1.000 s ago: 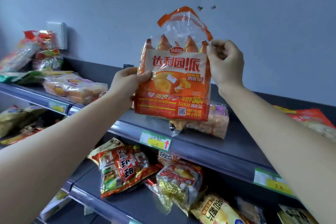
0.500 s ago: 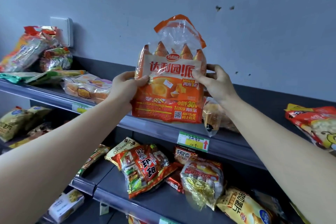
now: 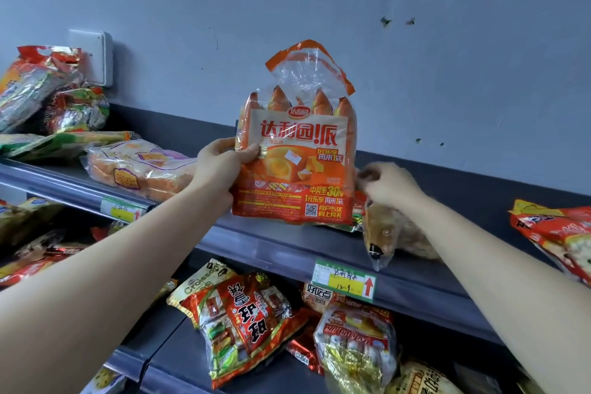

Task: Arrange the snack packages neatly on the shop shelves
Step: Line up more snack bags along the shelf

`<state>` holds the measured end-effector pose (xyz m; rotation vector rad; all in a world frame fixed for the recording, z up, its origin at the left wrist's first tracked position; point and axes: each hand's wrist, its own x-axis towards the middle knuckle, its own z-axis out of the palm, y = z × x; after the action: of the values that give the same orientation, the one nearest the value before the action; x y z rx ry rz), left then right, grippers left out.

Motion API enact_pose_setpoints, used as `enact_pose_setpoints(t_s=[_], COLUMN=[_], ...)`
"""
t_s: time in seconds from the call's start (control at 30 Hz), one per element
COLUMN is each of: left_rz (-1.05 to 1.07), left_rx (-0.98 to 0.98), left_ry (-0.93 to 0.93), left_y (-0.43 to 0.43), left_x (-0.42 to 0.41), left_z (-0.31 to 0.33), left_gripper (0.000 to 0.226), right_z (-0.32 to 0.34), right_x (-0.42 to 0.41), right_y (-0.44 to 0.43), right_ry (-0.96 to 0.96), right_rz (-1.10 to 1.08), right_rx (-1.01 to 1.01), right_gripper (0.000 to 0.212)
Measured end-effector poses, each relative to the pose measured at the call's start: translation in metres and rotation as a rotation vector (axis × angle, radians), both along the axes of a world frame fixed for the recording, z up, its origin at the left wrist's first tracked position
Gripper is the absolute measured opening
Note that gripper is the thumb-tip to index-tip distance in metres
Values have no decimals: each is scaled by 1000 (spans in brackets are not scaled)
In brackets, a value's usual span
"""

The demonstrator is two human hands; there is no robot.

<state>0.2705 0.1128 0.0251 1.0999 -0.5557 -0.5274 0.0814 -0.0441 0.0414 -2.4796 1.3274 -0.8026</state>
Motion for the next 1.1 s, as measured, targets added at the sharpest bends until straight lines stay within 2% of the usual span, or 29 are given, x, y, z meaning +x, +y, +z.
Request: enact_pose_setpoints(t_s=[0.07, 0.17, 0.3, 0.43, 0.53, 0.67, 0.87, 1.0, 1.1], left_rz=[-10, -25, -54, -110, -123, -169, -185, -128, -136], left_rx=[12, 42, 73, 89, 82, 127, 228, 313, 359], left_ry=[-7, -8, -13, -12, 16, -17, -177, -361, -409], left_y=[-12, -30, -51, -69, -83, -104, -123, -123, -120], left_x=[2, 2, -4, -14, -22, -32, -47, -52, -51], left_z=[-3, -10, -21, -32, -35, -35, -40, -47, -51], left_gripper=[42, 42, 40, 41, 39, 45, 51, 65, 80], right_z=[-5, -2, 5, 13, 21, 29, 47, 52, 49], right_x=[2, -1, -14, -27, -44, -65, -96, -112, -113], right_y=[-15, -27, -48, -64, -75, -80, -65, -42, -22], right_ry=[247, 414, 402, 321, 227, 38, -199, -545, -747], right_rz=[-67, -128, -45, -63, -50, -143, -303, -154, 29], right_rx=[107, 128, 129, -97, -94, -80, -287, -339, -226], right_gripper=[51, 82, 97, 94, 102, 112, 75, 64, 57])
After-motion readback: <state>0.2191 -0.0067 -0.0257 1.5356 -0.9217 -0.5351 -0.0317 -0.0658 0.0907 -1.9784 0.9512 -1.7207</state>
